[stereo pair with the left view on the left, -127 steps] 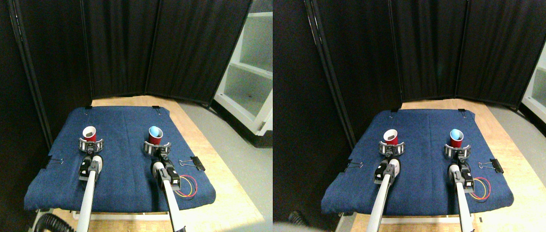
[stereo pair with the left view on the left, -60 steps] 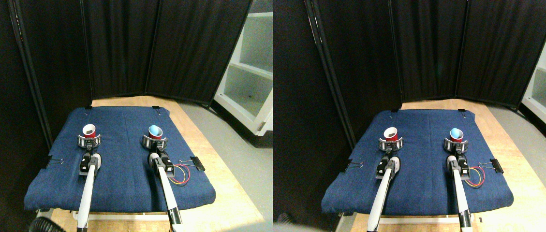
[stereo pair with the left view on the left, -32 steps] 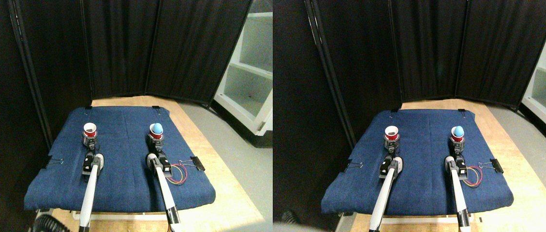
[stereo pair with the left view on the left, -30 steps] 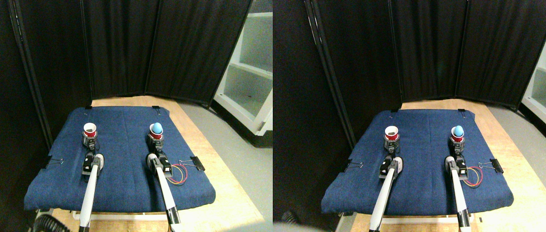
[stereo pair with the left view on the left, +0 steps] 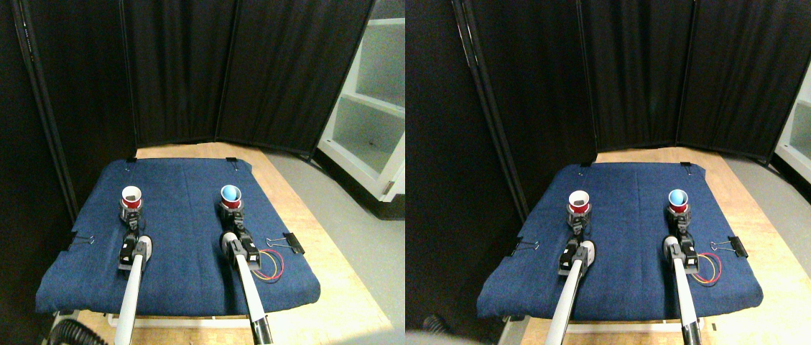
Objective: Pour (bimanual)
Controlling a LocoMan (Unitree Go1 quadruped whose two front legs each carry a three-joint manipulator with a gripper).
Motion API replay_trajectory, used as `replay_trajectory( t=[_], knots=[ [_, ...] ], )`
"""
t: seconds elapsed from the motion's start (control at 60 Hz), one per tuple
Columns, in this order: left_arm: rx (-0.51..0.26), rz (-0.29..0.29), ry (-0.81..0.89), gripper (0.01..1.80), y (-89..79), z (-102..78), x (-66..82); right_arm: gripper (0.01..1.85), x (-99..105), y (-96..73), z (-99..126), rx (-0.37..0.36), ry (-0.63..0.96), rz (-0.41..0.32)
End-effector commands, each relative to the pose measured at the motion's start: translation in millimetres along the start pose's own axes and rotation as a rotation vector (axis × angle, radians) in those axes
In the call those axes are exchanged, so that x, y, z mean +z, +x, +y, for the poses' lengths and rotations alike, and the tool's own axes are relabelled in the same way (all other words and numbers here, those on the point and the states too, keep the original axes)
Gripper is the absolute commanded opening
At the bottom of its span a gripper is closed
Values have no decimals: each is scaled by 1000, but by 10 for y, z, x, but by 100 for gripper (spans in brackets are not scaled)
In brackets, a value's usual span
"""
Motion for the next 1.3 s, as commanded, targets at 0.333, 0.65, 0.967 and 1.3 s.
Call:
replay_trajectory(
  t=[0.333, 0.65, 0.967, 1.3],
  knots=[
    [-24, 119, 58, 33, -124, -180, -46, 33, -39, -128, 495, 114, -76, 21],
    [-41, 202, 71, 33, -189, -461, -144, 33, -76, -158, 771, 173, -149, 109],
    [-59, 256, 86, 33, -187, -714, -222, 33, -205, -175, 1012, 201, -284, 94],
    [-67, 333, 158, 33, -210, -986, -369, 33, -310, -155, 1188, 238, -303, 156]
  ],
)
